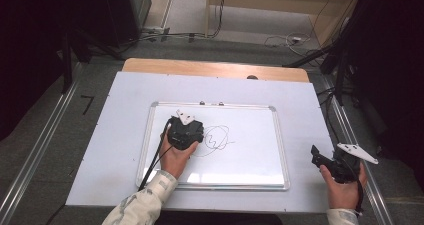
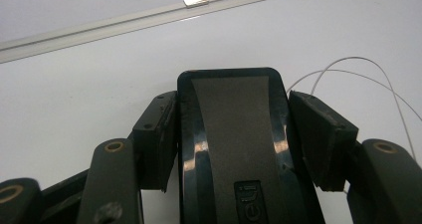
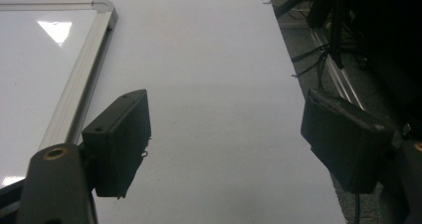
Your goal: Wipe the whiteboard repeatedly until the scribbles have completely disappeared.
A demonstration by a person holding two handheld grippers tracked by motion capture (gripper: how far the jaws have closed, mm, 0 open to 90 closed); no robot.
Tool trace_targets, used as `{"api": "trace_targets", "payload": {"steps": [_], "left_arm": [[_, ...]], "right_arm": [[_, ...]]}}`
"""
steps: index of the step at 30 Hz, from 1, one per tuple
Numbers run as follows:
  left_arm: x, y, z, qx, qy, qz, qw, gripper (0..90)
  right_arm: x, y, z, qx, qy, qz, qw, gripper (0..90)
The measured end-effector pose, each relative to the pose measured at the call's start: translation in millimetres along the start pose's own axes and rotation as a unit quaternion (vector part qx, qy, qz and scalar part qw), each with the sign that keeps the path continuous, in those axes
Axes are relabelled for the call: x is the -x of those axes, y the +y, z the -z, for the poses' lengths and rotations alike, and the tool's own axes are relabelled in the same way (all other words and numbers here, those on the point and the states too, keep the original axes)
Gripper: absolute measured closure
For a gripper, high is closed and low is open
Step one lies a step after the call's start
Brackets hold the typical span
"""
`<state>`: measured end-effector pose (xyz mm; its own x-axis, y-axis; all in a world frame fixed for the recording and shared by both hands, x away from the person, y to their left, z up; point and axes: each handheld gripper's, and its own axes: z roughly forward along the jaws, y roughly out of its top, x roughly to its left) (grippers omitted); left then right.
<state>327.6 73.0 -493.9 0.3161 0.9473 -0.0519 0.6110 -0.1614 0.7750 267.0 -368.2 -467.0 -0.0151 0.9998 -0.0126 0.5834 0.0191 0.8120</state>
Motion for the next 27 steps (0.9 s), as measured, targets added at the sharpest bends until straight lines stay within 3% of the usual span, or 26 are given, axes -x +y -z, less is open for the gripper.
{"api": "trace_targets", "payload": {"steps": [27], "left_arm": [[22.8,7.1,-9.8,-0.003,-0.011,-0.007,0.9999,39.7]], "right_arm": [[0.6,-0.1,0.3,0.001,-0.001,-0.003,1.0000,18.6]]}}
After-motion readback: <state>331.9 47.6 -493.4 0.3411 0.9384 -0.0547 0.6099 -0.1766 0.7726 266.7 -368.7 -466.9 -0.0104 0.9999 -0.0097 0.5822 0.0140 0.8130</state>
